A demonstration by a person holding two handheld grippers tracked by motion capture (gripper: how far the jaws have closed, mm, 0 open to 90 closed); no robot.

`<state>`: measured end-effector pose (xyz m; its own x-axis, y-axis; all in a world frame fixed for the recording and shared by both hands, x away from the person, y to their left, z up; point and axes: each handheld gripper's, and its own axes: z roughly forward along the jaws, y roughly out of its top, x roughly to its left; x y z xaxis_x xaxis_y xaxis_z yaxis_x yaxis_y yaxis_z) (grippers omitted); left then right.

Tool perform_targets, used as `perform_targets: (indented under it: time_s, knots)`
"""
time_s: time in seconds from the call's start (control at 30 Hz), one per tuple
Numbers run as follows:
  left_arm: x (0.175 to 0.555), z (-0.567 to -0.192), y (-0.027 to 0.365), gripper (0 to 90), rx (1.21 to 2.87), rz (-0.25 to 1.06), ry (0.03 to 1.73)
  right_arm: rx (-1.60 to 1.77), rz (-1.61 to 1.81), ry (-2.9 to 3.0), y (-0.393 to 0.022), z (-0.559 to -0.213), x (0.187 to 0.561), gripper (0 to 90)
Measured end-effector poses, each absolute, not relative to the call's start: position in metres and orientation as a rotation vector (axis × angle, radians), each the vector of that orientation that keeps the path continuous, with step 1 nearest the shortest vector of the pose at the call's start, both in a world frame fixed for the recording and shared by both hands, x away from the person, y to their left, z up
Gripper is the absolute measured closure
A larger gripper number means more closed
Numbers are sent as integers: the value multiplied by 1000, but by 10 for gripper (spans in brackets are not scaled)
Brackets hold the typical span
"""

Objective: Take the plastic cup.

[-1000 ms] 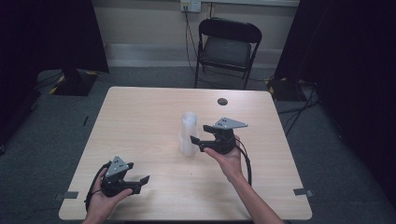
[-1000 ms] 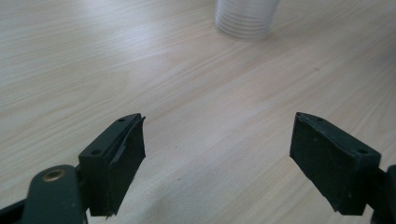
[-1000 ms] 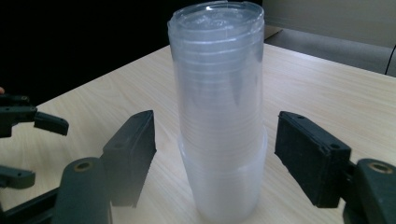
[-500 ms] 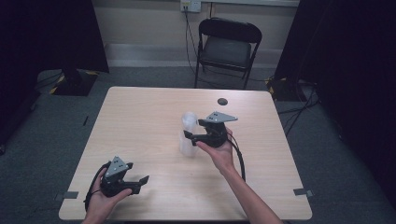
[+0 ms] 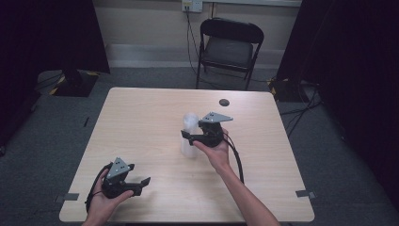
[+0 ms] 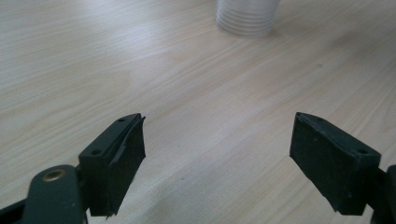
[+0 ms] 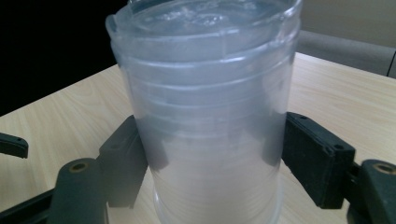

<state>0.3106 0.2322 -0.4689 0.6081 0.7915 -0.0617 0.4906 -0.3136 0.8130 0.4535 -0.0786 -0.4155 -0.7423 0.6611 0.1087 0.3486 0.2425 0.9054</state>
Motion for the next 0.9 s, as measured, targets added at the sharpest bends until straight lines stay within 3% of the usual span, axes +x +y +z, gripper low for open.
perform_targets:
  time_s: [0.9]
  knots:
    - [312,-470,231,184,1998,447,1023,931,1453,2187,-72,-416,454,301]
